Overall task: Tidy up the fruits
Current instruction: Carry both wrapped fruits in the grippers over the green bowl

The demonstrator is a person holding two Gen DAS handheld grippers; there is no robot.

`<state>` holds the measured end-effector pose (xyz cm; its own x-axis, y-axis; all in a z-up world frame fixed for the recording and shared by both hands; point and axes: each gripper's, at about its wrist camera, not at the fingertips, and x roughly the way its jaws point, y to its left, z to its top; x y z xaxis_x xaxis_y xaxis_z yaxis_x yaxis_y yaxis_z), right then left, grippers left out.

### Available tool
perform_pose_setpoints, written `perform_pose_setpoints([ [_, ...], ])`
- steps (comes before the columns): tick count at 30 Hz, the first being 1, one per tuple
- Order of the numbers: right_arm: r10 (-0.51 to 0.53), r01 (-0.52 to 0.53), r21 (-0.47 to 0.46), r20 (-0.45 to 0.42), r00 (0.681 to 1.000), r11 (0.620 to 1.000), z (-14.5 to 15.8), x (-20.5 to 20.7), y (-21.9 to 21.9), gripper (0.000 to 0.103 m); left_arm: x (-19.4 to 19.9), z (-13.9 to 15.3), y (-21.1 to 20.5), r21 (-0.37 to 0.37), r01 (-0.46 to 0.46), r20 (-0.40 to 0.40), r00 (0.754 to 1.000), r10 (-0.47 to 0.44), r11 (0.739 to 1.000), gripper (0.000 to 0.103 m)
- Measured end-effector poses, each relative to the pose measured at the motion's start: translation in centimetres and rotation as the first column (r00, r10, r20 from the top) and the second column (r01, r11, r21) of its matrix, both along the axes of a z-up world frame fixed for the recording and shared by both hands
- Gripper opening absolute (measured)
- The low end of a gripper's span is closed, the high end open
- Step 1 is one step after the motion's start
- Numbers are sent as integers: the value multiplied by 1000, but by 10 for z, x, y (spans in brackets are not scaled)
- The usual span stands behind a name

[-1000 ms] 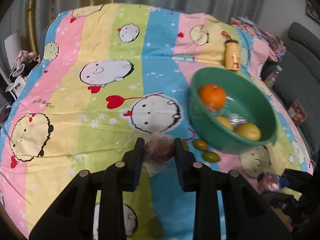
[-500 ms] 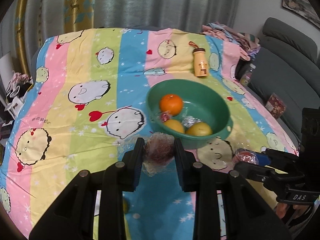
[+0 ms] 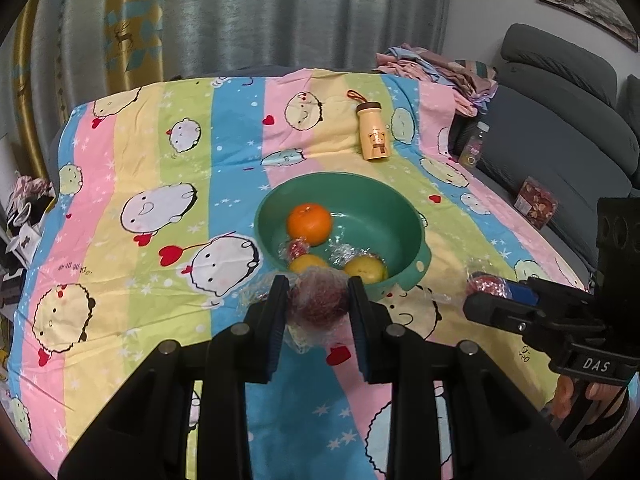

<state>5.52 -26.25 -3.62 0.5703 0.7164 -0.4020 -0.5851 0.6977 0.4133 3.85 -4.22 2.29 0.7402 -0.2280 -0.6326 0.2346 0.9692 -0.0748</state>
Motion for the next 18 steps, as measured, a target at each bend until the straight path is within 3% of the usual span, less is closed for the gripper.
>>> perform_pose_setpoints([
  [18,-91,91,-10,-6,996,996,7,52,-10,35,61,-1,-18,1,48,-34,998,-48,999,29],
])
